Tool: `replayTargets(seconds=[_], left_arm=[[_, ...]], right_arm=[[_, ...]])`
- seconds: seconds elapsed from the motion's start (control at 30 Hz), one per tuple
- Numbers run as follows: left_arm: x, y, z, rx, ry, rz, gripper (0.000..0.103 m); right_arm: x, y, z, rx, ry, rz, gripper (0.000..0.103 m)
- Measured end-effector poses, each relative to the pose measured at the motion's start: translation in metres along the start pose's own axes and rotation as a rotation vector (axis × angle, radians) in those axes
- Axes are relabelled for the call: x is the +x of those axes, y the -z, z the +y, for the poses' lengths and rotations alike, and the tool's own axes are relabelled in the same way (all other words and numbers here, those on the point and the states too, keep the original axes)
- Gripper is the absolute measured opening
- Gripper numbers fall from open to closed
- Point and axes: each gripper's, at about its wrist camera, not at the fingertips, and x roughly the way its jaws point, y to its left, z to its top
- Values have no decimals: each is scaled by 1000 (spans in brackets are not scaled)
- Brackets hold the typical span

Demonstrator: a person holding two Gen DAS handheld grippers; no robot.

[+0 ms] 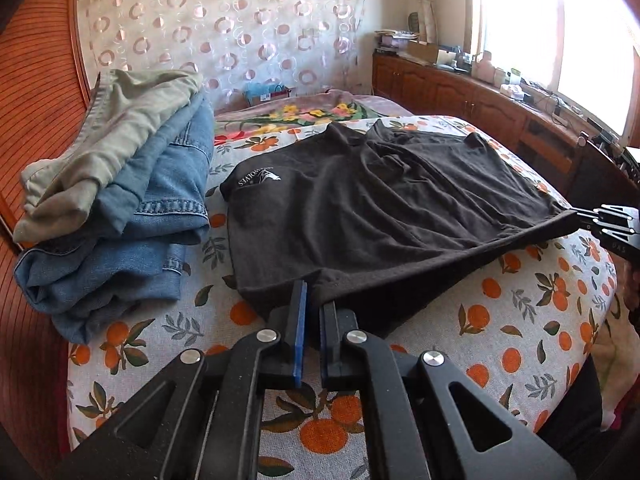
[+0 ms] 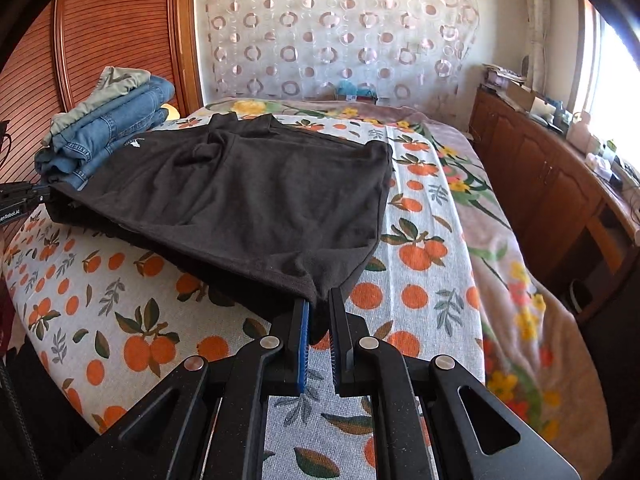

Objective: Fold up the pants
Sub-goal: 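Hold the hem with both grippers, smooth it flat, then open both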

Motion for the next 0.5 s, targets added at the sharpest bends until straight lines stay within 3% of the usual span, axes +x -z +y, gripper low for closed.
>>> replayTargets(seconds=[0.27, 0.5], left_arm=[[-3, 15, 7, 1, 7, 17, 6], [-31, 20, 4, -5, 24, -34, 5]], right_arm=[[15, 14, 5, 20, -7, 11, 9], [-9, 17, 3, 60, -38, -40, 8]])
